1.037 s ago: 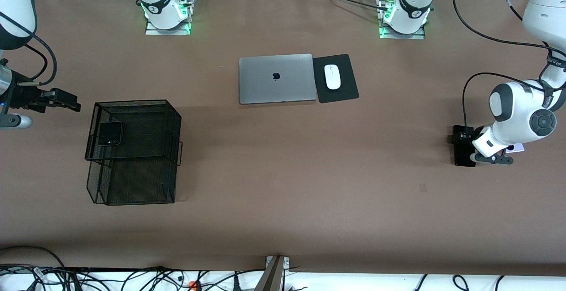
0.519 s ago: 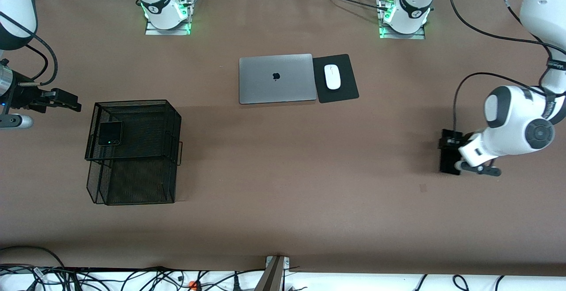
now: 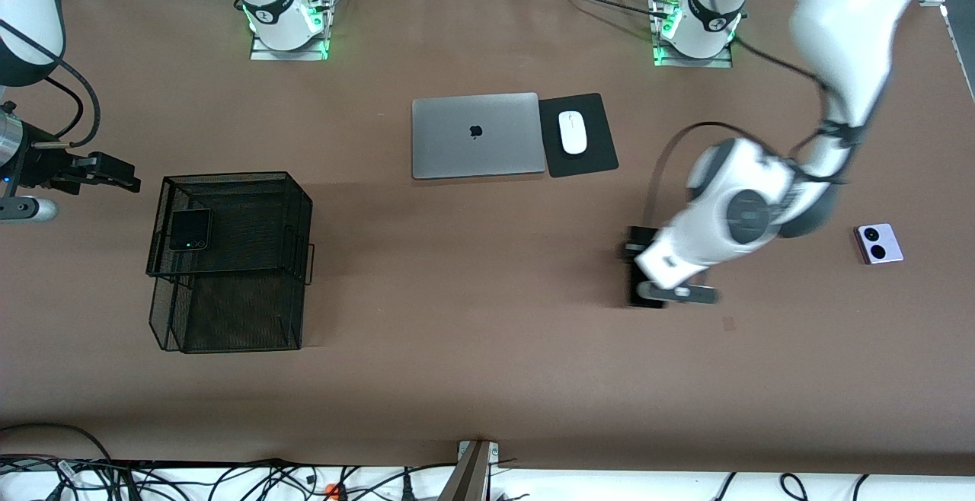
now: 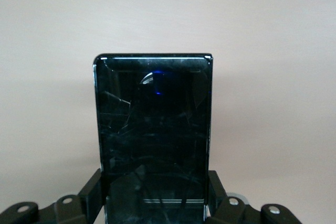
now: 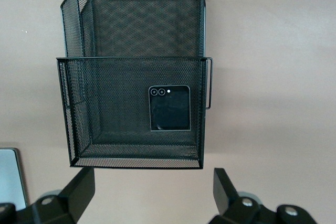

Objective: Place phones with both arms
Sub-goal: 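Carry the bar phone toward the laptop with the left gripper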

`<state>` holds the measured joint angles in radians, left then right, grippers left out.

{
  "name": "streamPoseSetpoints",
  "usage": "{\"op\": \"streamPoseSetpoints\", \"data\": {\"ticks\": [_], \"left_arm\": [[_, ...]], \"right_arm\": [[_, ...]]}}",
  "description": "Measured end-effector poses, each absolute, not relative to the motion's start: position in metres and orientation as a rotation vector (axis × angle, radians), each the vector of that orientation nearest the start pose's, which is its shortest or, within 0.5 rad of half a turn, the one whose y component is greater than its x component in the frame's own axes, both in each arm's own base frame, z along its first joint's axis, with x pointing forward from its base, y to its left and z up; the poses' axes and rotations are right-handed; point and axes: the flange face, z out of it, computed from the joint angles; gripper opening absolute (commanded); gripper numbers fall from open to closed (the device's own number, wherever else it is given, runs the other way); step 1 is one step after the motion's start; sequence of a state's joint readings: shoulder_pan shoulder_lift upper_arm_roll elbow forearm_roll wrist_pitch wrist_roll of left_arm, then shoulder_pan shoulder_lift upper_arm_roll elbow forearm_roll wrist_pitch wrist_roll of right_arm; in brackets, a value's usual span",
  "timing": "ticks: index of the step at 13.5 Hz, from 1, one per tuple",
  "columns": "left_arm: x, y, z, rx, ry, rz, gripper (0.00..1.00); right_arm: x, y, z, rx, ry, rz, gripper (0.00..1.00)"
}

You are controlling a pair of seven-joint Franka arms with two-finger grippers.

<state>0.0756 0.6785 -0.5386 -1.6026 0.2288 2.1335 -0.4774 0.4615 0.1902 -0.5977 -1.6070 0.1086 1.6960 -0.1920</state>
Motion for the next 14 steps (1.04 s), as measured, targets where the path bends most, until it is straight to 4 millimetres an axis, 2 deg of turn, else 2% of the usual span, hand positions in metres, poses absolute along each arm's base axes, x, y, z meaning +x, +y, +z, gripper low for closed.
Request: {"op": "streamPoseSetpoints", "data": {"ticks": [2, 3, 4, 6, 7, 8, 9, 11, 14], "left_arm": [[0.630, -0.311, 0.258, -3.275, -0.045, 0.154, 0.23], [0.626, -0.335, 0.251, -3.301, -0.087, 0.129, 0.24], [0.622, -0.355, 0.242, -3.333, -0.124, 0.096, 0.25], [0.615, -0.378, 0.217, -3.385, -0.182, 0.053, 0.29], [0.612, -0.385, 0.203, -3.401, -0.209, 0.048, 0.35], [0.610, -0.387, 0.191, -3.407, -0.235, 0.055, 0.62], [0.611, -0.386, 0.184, -3.406, -0.257, 0.059, 1.00], [0.614, -0.383, 0.182, -3.402, -0.276, 0.055, 1.00], [0.618, -0.383, 0.189, -3.408, -0.289, 0.036, 1.00]], "right_arm": [[0.603, -0.046, 0.524, -3.128, -0.068, 0.105, 1.00], [0.603, -0.046, 0.524, -3.128, -0.068, 0.105, 1.00], [0.603, -0.046, 0.524, -3.128, -0.068, 0.105, 1.00], [0.604, -0.046, 0.523, -3.128, -0.068, 0.108, 1.00], [0.604, -0.046, 0.523, -3.129, -0.068, 0.109, 1.00], [0.604, -0.046, 0.523, -3.129, -0.068, 0.110, 1.00], [0.604, -0.046, 0.522, -3.129, -0.062, 0.111, 1.00], [0.604, -0.046, 0.522, -3.131, -0.032, 0.112, 1.00], [0.604, -0.045, 0.521, -3.131, -0.019, 0.114, 1.00]]}}
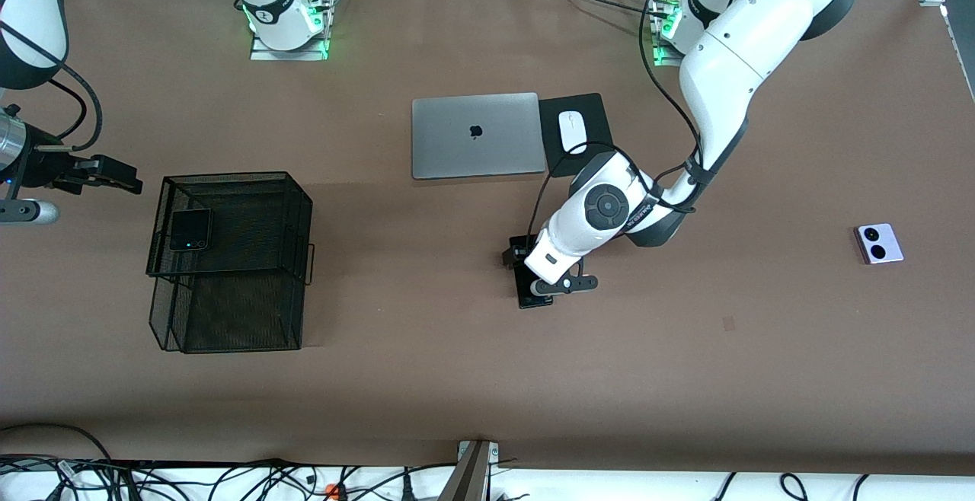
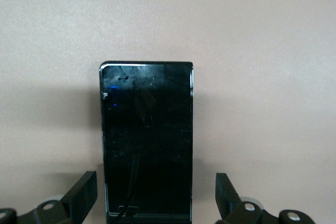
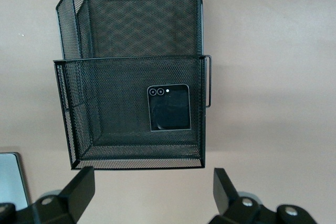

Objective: Place phones with both arms
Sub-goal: 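Carry the bar phone toward the laptop with the left gripper, then release the bar phone while the right gripper reaches toward it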

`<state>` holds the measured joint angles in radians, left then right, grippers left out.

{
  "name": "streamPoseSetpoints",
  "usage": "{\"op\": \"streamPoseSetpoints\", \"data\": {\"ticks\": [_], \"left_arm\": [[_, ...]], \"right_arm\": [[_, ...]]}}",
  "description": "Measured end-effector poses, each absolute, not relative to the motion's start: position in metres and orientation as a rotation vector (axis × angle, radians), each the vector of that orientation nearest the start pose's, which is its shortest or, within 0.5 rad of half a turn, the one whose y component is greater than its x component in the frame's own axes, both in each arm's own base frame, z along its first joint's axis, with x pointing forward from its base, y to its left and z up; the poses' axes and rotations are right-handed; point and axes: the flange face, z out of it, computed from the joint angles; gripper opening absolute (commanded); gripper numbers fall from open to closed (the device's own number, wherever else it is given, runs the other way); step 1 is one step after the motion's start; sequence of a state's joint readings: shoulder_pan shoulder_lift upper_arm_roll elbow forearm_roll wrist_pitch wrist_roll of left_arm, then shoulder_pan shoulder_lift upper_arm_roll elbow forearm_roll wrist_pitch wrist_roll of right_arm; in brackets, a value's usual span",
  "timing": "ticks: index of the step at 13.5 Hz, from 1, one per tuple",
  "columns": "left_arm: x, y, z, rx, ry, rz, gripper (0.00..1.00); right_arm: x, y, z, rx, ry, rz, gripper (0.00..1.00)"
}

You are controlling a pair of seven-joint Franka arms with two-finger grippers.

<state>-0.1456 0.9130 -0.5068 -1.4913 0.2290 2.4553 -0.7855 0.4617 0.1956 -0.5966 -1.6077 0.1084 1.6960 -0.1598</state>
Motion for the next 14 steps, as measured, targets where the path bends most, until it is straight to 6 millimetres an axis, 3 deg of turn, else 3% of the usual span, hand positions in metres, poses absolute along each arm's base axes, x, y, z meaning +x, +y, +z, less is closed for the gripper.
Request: {"op": "streamPoseSetpoints", "data": {"ticks": [3, 5, 7, 9, 11, 14], "left_arm": [[0.625, -0.371, 0.210, -3.347, -0.303, 0.090, 1.00], [0.640, -0.332, 0.251, -3.240, -0.345, 0.153, 1.00], [0.655, -0.270, 0.300, -3.140, -0.428, 0.203, 1.00], [0.667, -0.196, 0.332, -3.087, -0.419, 0.255, 1.00], [0.675, -0.121, 0.340, -3.075, -0.340, 0.325, 1.00], [0.681, -0.008, 0.331, -3.059, -0.276, 0.370, 1.00]], "right_arm": [[0.606, -0.040, 0.518, -3.133, -0.032, 0.121, 1.00], [0.607, -0.033, 0.515, -3.134, -0.049, 0.128, 1.00], [0.610, -0.010, 0.511, -3.139, -0.094, 0.130, 1.00], [0.615, 0.028, 0.500, -3.156, -0.084, 0.133, 1.00], [0.620, 0.073, 0.485, -3.179, -0.042, 0.114, 1.00], [0.624, 0.149, 0.458, -3.208, 0.038, 0.047, 1.00]]}}
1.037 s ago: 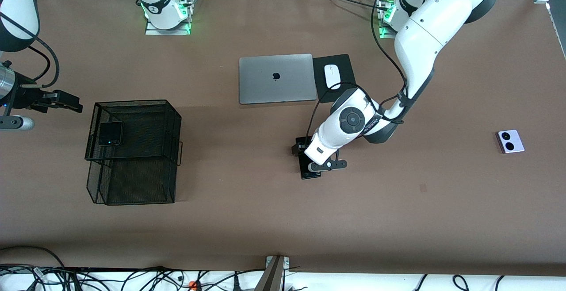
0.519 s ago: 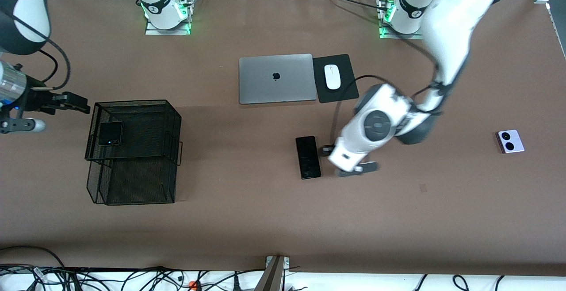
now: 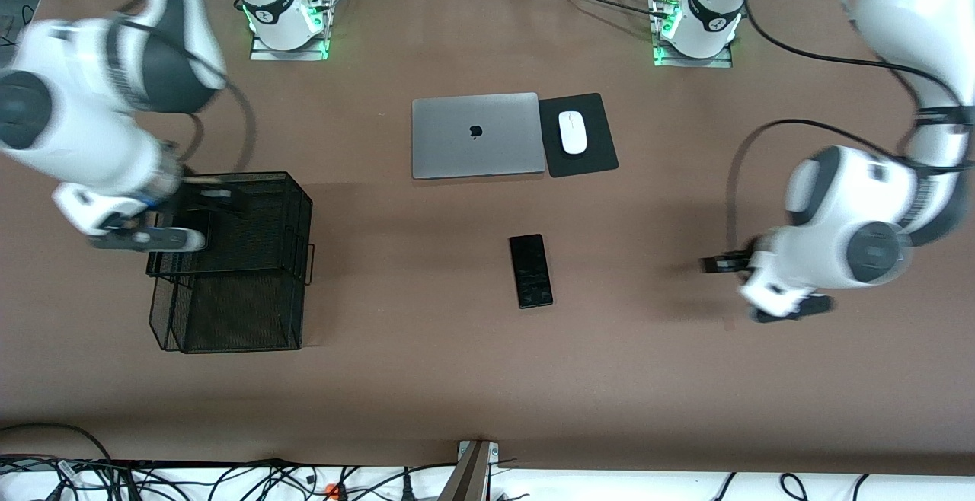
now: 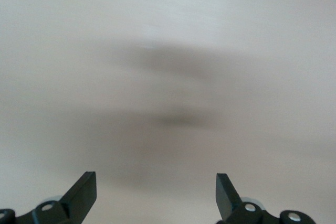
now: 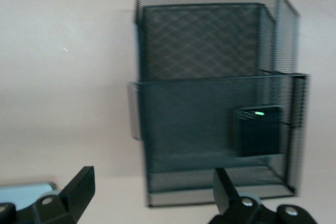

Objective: Place phones with both arms
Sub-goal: 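Release the bar phone while the right gripper reaches toward it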

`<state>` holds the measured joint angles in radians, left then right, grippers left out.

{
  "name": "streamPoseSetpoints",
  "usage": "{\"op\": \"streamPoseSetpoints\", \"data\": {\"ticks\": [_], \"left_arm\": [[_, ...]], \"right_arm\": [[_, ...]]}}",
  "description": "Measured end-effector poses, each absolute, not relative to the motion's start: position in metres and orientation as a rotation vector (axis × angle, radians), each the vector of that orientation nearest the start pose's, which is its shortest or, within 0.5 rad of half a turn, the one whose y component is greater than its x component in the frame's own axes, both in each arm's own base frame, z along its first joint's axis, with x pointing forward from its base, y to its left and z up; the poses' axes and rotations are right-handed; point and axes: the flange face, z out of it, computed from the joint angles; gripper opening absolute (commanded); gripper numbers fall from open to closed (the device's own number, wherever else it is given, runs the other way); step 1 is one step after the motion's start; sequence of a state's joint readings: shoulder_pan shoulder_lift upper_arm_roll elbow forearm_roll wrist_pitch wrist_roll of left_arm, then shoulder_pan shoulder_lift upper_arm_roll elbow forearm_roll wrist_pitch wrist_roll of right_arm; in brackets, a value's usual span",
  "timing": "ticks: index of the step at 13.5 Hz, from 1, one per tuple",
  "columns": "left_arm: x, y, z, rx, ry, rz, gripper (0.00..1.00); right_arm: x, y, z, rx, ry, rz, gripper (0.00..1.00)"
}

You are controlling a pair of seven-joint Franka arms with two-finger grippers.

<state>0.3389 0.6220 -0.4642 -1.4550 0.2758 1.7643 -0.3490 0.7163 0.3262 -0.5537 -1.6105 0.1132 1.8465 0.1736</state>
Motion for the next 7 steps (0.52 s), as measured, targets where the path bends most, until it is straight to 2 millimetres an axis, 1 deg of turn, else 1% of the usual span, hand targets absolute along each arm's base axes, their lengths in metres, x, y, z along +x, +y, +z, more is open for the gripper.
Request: {"op": "streamPoseSetpoints", "data": {"ticks": [2, 3, 4, 6, 7], "left_arm": [[0.675, 0.070, 0.320, -3.009, -0.260, 0.381, 1.00], [0.670, 0.105, 0.312, -2.989, -0.256, 0.398, 1.00], [0.663, 0.136, 0.302, -2.977, -0.259, 0.423, 1.00], [0.651, 0.182, 0.282, -2.973, -0.307, 0.463, 1.00], [0.645, 0.207, 0.273, -2.982, -0.350, 0.454, 1.00]], "right_arm": [[0.622, 0.204, 0.432, -3.201, 0.099, 0.002, 1.00], [0.620, 0.233, 0.418, -3.190, 0.129, -0.013, 1.00], [0.617, 0.262, 0.406, -3.181, 0.162, -0.024, 1.00], [0.611, 0.327, 0.388, -3.158, 0.213, -0.049, 1.00], [0.606, 0.361, 0.382, -3.147, 0.226, -0.066, 1.00]]}}
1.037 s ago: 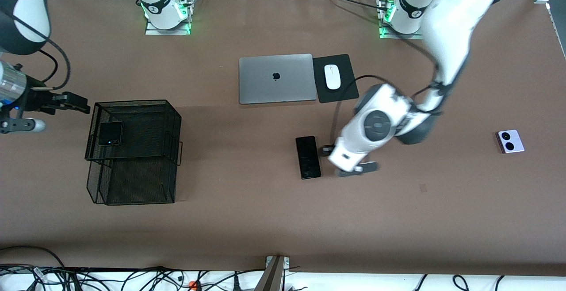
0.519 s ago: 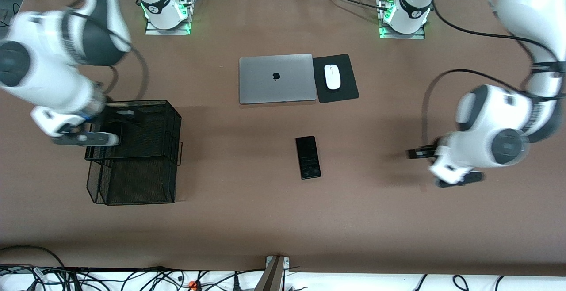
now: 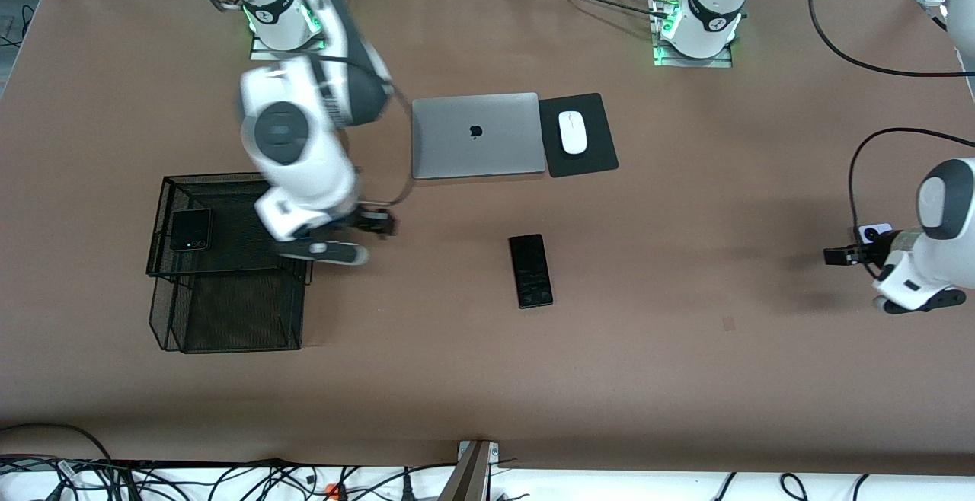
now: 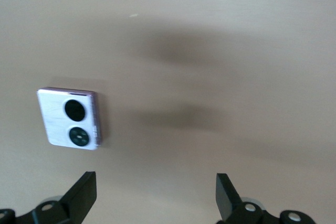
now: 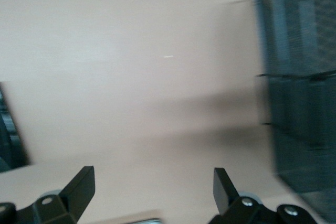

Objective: Place phones with both arms
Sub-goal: 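Release the bar phone while the right gripper reaches toward it, then grasp the white flip phone with the left gripper while the right gripper descends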

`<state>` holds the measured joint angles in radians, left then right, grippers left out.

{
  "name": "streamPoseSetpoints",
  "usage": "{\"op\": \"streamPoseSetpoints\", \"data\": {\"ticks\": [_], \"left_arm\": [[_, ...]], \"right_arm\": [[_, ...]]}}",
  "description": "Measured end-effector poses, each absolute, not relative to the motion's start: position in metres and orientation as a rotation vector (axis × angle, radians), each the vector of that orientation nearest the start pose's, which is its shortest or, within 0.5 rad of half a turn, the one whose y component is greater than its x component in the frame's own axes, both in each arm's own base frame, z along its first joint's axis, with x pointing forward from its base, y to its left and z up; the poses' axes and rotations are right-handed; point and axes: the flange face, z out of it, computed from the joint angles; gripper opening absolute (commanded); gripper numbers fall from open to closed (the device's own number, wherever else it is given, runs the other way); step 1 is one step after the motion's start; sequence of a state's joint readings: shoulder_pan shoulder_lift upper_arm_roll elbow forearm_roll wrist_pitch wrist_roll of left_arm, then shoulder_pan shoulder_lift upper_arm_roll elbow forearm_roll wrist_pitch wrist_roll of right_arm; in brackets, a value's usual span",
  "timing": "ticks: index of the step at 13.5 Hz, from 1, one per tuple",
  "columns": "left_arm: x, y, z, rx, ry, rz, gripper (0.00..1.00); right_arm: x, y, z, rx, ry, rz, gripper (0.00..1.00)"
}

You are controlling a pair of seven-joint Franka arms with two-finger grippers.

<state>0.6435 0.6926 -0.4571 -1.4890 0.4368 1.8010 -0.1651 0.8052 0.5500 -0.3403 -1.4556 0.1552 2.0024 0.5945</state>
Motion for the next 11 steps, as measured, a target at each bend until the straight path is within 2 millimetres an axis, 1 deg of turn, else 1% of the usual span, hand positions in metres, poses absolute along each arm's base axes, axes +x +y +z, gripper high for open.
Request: {"op": "streamPoseSetpoints", "data": {"ticks": [1, 3, 4, 5, 6, 7, 9, 11], "left_arm": [[0.639, 0.233, 0.263, -2.996, -0.368, 0.414, 1.00], [0.621, 0.288, 0.239, -2.999, -0.311, 0.244, 1.00], [0.610, 0.310, 0.225, -3.001, -0.287, 0.156, 1.00], [0.597, 0.324, 0.211, -3.013, -0.279, 0.093, 1.00], [0.585, 0.332, 0.199, -3.026, -0.276, 0.062, 1.00], [0.579, 0.334, 0.192, -3.035, -0.277, 0.054, 1.00], [0.578, 0.328, 0.188, -3.045, -0.265, 0.053, 1.00], [0.579, 0.322, 0.186, -3.052, -0.253, 0.057, 1.00]], "right_arm": [[0.601, 0.394, 0.374, -3.138, 0.237, -0.082, 1.00], [0.587, 0.456, 0.354, -3.122, 0.246, -0.137, 1.00], [0.578, 0.484, 0.341, -3.111, 0.244, -0.171, 1.00], [0.568, 0.509, 0.327, -3.097, 0.241, -0.206, 1.00], [0.559, 0.529, 0.313, -3.082, 0.230, -0.238, 1.00], [0.550, 0.547, 0.298, -3.066, 0.214, -0.268, 1.00], [0.531, 0.576, 0.270, -3.031, 0.189, -0.322, 1.00], [0.520, 0.593, 0.248, -2.996, 0.151, -0.373, 1.00]]}}
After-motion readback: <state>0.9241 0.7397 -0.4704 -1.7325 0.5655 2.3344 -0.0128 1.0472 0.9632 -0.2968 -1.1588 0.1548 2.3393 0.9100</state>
